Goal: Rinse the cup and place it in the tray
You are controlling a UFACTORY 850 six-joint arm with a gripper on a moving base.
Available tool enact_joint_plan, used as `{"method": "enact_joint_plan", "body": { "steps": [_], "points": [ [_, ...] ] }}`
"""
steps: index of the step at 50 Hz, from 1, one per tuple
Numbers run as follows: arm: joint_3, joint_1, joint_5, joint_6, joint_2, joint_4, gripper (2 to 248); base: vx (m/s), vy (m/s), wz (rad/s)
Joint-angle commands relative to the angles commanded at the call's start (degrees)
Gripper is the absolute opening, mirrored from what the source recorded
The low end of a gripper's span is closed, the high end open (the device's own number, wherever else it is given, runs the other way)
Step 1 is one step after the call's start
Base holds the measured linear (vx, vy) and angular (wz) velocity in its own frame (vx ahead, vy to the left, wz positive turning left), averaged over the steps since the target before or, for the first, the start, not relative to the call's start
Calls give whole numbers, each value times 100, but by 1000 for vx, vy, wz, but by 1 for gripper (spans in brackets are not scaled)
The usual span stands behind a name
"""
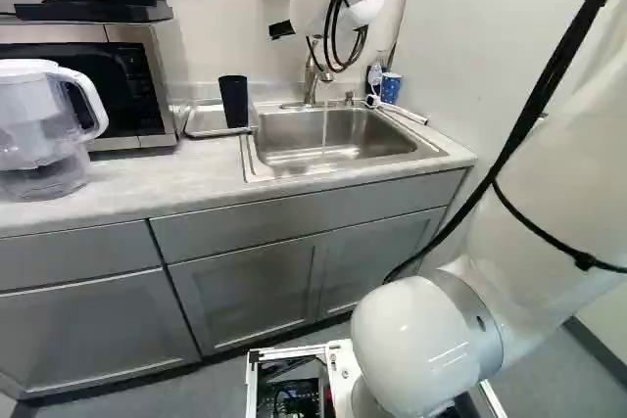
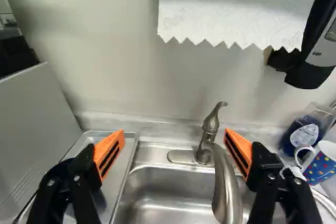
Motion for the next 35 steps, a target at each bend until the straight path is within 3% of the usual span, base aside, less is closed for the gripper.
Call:
{"method": "enact_joint_plan", "body": {
  "steps": [35],
  "points": [
    [-1068,-143,0,0,-1010,0,247,0,0,0]
  ]
}}
